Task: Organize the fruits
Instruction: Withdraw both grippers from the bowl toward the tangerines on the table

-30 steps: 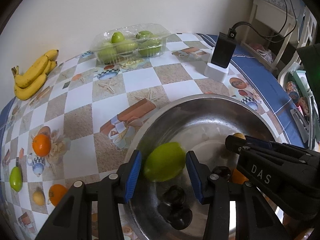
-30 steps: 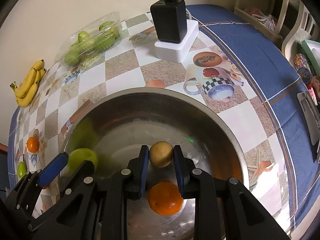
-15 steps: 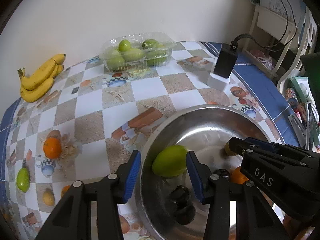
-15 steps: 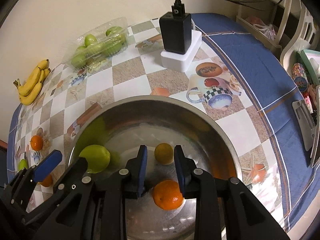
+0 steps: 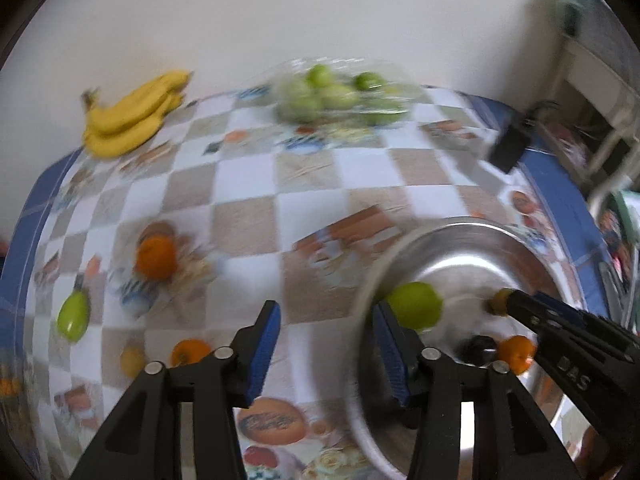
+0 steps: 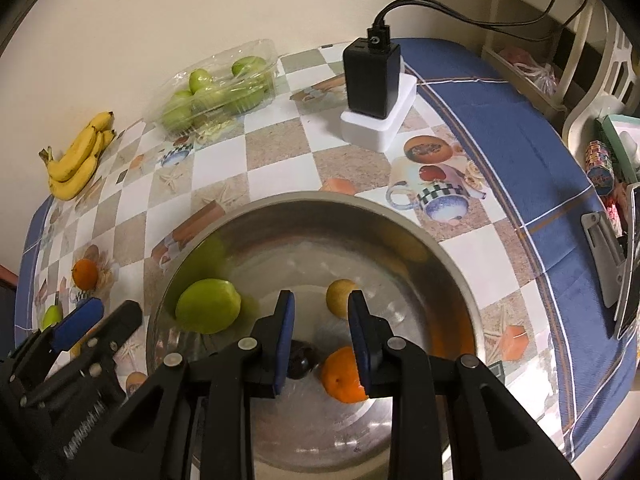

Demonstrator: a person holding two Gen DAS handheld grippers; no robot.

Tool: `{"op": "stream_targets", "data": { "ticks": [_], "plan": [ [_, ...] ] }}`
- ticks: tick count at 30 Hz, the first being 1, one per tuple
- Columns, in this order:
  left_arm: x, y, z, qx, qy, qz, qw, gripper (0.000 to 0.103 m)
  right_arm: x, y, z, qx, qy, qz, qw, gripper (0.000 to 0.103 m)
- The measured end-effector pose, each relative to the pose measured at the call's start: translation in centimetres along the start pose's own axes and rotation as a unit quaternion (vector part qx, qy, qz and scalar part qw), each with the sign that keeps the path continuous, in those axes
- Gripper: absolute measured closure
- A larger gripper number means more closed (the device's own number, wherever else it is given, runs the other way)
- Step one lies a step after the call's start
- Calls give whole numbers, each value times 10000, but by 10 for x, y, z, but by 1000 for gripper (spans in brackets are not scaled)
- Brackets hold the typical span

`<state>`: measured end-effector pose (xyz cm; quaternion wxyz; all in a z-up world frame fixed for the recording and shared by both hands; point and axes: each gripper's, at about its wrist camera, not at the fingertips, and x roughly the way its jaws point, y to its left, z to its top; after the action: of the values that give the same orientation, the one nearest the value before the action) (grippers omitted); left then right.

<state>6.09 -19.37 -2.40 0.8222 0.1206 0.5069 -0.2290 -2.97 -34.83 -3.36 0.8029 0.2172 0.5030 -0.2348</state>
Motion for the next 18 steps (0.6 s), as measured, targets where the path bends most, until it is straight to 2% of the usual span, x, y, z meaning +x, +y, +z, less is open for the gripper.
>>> {"op": "stream_targets", "data": {
  "ticks": [1,3,7,10,12,14,18],
  "plan": [
    [1,6,-1,-113,40,52,9999,45,1,2,-1,-32,28,-19,10000,68],
    [3,17,-2,-282,93,116,9995,41,4,4,-2,-92,67,-82,9999,46],
    [8,35,-5,-582,219,405,9972,31,7,6,-4,-115,127,-93,9998,44],
    [10,44,-7,-737,272,526,9955,20,10,9,-6,-179,151,-145,9996,33],
    [11,48,-8,-789,283,610,9946,8,11,11,-7,-203,149,-147,9996,24],
    [11,50,-9,-780,249,716,9941,3,12,13,-7,-243,166,-135,9995,21],
    [11,52,-9,-746,226,754,9941,2,14,15,-8,-239,196,-94,9995,13]
  ]
}}
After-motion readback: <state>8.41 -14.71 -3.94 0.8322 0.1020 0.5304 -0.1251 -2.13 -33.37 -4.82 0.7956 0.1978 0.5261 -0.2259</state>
